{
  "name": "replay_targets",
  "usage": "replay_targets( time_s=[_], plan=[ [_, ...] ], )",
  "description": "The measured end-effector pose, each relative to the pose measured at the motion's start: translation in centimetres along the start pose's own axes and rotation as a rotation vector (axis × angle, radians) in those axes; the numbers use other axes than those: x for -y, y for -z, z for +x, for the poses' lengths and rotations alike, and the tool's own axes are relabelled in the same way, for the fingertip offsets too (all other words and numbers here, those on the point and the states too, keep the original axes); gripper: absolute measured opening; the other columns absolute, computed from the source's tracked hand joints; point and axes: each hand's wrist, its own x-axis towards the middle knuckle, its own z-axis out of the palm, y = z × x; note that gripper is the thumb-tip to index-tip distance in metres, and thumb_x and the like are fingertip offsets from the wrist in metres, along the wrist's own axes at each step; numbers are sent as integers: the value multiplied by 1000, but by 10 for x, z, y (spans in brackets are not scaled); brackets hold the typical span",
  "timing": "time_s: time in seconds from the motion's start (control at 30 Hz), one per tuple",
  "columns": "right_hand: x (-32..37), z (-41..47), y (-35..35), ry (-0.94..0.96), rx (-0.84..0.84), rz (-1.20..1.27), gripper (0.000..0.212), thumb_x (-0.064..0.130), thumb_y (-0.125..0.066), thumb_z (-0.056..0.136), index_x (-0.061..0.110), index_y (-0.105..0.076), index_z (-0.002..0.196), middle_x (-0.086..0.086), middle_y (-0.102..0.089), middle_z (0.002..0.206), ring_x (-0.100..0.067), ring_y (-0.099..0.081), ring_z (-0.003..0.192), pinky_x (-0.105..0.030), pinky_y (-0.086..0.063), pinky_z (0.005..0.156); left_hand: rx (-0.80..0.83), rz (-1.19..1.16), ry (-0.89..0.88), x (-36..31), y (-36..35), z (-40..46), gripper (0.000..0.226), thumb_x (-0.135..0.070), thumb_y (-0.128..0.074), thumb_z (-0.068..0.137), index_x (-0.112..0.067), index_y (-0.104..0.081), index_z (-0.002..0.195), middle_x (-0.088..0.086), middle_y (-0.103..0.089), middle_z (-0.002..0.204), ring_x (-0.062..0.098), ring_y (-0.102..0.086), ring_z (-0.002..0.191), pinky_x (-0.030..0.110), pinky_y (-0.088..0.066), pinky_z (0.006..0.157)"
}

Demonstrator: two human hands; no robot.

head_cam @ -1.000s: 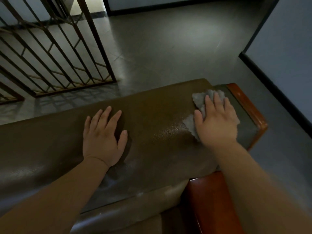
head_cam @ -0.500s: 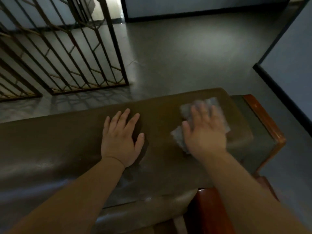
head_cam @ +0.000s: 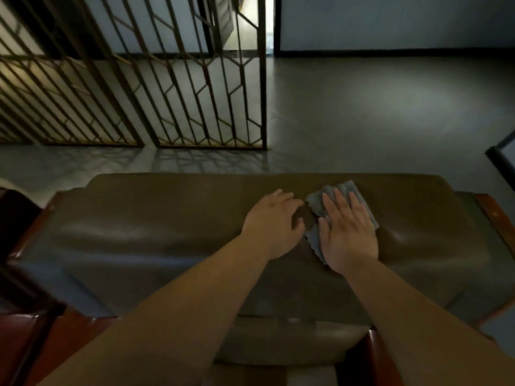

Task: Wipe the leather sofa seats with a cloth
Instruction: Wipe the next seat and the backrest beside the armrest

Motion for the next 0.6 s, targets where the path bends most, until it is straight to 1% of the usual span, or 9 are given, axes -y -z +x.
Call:
replay_targets(
  time_s=[0.07, 0.1, 0.17, 0.23, 0.3, 0.43, 0.47, 0.53, 0.6],
  plan=[
    [-1, 0, -3, -14, -23, 23, 67, 53, -13, 104, 26, -21, 165, 1, -17, 173, -24, -7, 160, -42, -8, 130, -117, 64, 67, 46, 15, -28, 56, -51, -42, 102, -28, -51, 152, -2, -47, 161, 20, -34, 154, 42, -19, 129],
    [-1, 0, -4, -14, -26, 24, 67, 53, -13, 104, 26, -22, 164, 1, -18, 173, -24, -8, 160, -42, -9, 130, -151, 104, 128, 78, 22, -43, 58, -55, -40, 101, -29, -52, 150, -2, -50, 159, 21, -36, 152, 44, -21, 129],
    [-2, 1, -8, -10, -26, 6, 67, 53, -12, 105, 26, -23, 165, 1, -17, 173, -23, -8, 160, -42, -10, 130, -122, 166, 272, 146, 31, -74, 61, -60, -37, 102, -29, -44, 155, 0, -42, 164, 23, -29, 156, 47, -17, 130],
    [-3, 2, -10, -15, -35, -3, 67, 52, -14, 104, 25, -26, 164, 1, -19, 172, -23, -10, 160, -42, -11, 130, -58, 188, 362, 192, 32, -96, 67, -64, -34, 103, -34, -29, 162, 0, -25, 172, 24, -15, 160, 50, -9, 131],
    [-1, 2, -12, -34, -56, -29, 68, 53, -13, 103, 24, -28, 164, 0, -21, 172, -24, -12, 159, -43, -12, 130, -75, 213, 369, 206, 23, -102, 70, -67, -28, 101, -39, -22, 164, -2, -17, 175, 23, -10, 161, 51, -7, 131],
    [28, 4, -4, -129, -25, -11, 75, 54, -5, 100, 21, -27, 164, -4, -20, 172, -29, -13, 159, -46, -10, 130, -211, 243, 371, 208, 4, -95, 72, -65, -28, 94, -36, -32, 160, 0, -30, 170, 24, -23, 157, 50, -13, 130],
    [47, 3, -2, -100, -33, -16, 76, 52, -4, 101, 17, -30, 163, -7, -23, 171, -31, -16, 158, -48, -12, 129, -238, 241, 364, 211, 1, -95, 72, -63, -30, 94, -35, -35, 159, 1, -32, 168, 25, -25, 156, 50, -13, 130],
    [105, -3, -6, 75, -54, -41, 72, 45, -7, 104, 10, -37, 159, -12, -29, 168, -34, -20, 157, -53, -14, 127, -274, 246, 343, 215, -3, -95, 71, -60, -34, 93, -30, -40, 158, 5, -37, 165, 29, -30, 153, 50, -15, 129],
    [179, -16, -15, 276, -5, -14, 69, 43, -8, 104, 12, -26, 163, -13, -19, 171, -35, -7, 159, -55, -6, 127, -300, 247, 330, 217, -4, -96, 72, -57, -36, 92, -27, -44, 156, 8, -41, 163, 32, -33, 151, 52, -18, 128]
  ],
)
